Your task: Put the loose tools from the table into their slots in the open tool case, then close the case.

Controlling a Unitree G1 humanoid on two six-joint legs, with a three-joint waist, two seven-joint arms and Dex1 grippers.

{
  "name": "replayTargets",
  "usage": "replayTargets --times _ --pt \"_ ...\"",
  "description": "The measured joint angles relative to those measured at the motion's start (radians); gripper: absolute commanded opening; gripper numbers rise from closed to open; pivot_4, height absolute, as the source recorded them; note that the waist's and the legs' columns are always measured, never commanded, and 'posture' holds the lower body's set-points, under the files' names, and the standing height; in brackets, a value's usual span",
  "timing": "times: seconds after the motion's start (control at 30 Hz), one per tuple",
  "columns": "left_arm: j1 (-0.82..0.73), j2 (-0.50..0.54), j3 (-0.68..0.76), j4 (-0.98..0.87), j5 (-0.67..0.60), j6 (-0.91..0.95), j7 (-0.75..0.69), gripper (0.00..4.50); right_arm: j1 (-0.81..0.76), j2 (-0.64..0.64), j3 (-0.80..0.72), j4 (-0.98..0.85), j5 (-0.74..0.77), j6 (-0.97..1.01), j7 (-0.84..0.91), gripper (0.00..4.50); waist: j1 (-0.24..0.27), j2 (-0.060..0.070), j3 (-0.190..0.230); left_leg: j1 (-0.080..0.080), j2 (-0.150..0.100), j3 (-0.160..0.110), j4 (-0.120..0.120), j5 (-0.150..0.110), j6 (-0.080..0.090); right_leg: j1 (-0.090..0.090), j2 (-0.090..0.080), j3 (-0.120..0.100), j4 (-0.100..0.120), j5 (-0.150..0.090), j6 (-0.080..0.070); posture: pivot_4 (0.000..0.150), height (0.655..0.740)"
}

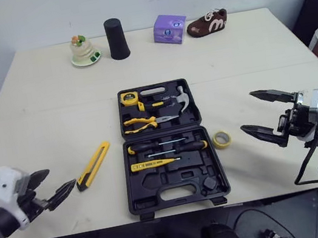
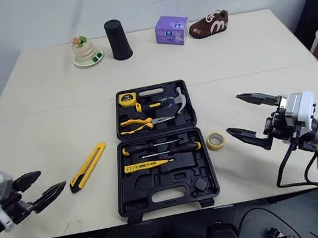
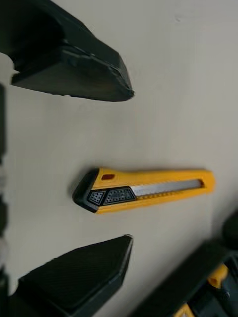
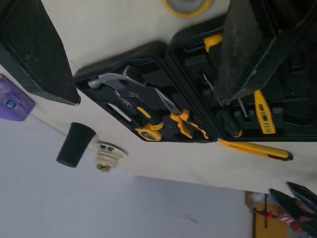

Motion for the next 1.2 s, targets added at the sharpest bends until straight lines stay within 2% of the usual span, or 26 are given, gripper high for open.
replayTargets --times 0.17,0.27,0.3,0.4,0.53,0.67,0.7,0.83,1.0,1.1,1.2 --pt "-0.132 0.001 -0.165 0.002 0.043 0.115 0.090 4.48 0.016 0.024 0.055 -0.056 0.003 0.018 0.044 4.50 -0.001 0.000 0.000 0.000 -0.001 0.001 0.000 0.000 0.000 -0.001 0.001 -0.001 0.000 0.000 0.000 0.150 0.7340" --pt "-0.177 0.001 -0.232 0.029 0.073 0.132 0.099 4.48 0.021 0.027 0.059 -0.061 0.000 0.016 0.058 4.50 -0.002 0.000 0.000 0.000 -0.001 0.001 0.000 0.000 0.000 -0.001 0.001 -0.001 0.001 0.000 0.000 0.150 0.7340" --pt "-0.229 0.001 -0.301 0.066 0.105 0.135 0.099 4.48 0.035 0.032 0.056 -0.060 -0.004 0.007 0.063 4.50 0.001 0.000 0.000 0.000 -0.001 0.001 0.000 0.000 0.000 -0.001 0.002 -0.002 0.001 0.000 0.000 0.150 0.7340" --pt "-0.290 0.011 -0.380 0.088 0.172 0.128 0.105 4.48 0.050 0.051 0.060 -0.054 -0.023 -0.013 0.071 4.50 0.005 0.000 0.000 0.001 -0.002 0.002 0.000 0.001 0.001 -0.001 0.002 -0.002 0.002 0.000 0.000 0.150 0.7340" --pt "-0.310 -0.007 -0.404 0.093 0.199 0.120 0.105 3.42 0.081 0.052 0.052 -0.041 -0.038 -0.032 0.072 4.50 0.017 0.002 -0.001 0.002 -0.002 0.002 0.000 0.001 0.001 0.000 0.000 -0.001 0.002 0.000 0.000 0.150 0.7340" --pt "-0.310 -0.020 -0.409 0.101 0.209 0.108 0.102 1.58 0.107 0.052 0.050 -0.037 -0.044 -0.048 0.074 4.50 0.023 0.003 -0.001 0.002 -0.001 0.002 0.000 0.002 0.000 0.000 0.000 0.000 0.002 0.000 0.000 0.150 0.7340" --pt "-0.307 -0.020 -0.408 0.100 0.210 0.105 0.100 1.30 0.115 0.052 0.050 -0.037 -0.045 -0.055 0.074 4.50 0.023 0.003 -0.002 0.002 -0.001 0.002 0.000 0.002 0.000 0.000 0.000 0.000 0.002 0.000 0.000 0.150 0.7340" --pt "-0.284 -0.020 -0.392 0.100 0.223 0.066 0.096 1.27 0.124 0.052 0.048 -0.037 -0.046 -0.058 0.063 4.50 0.020 0.005 -0.003 0.003 0.000 0.002 0.000 0.002 -0.001 -0.001 0.001 0.000 0.002 0.000 0.000 0.150 0.7340" --pt "-0.282 -0.013 -0.301 0.138 0.278 -0.110 0.064 1.27 0.122 0.038 0.048 -0.061 -0.058 -0.057 0.036 4.50 0.022 0.004 -0.001 -0.001 0.001 0.002 0.000 0.002 -0.002 -0.004 0.001 -0.001 0.002 0.000 0.000 0.150 0.7340" --pt "-0.293 0.029 -0.262 0.096 0.251 -0.155 -0.024 1.27 0.117 0.019 0.044 -0.064 -0.066 -0.056 0.033 4.50 0.025 0.003 -0.001 -0.002 -0.001 0.002 0.000 0.001 0.000 -0.004 0.000 -0.001 0.001 0.000 0.000 0.150 0.7340" --pt "-0.358 0.062 -0.283 -0.035 0.141 -0.172 -0.180 1.27 0.106 -0.020 0.026 -0.059 -0.067 -0.050 0.049 4.50 0.030 0.003 -0.001 -0.002 -0.004 0.002 0.001 0.000 0.002 -0.002 0.000 -0.001 0.000 0.000 0.000 0.150 0.7340"
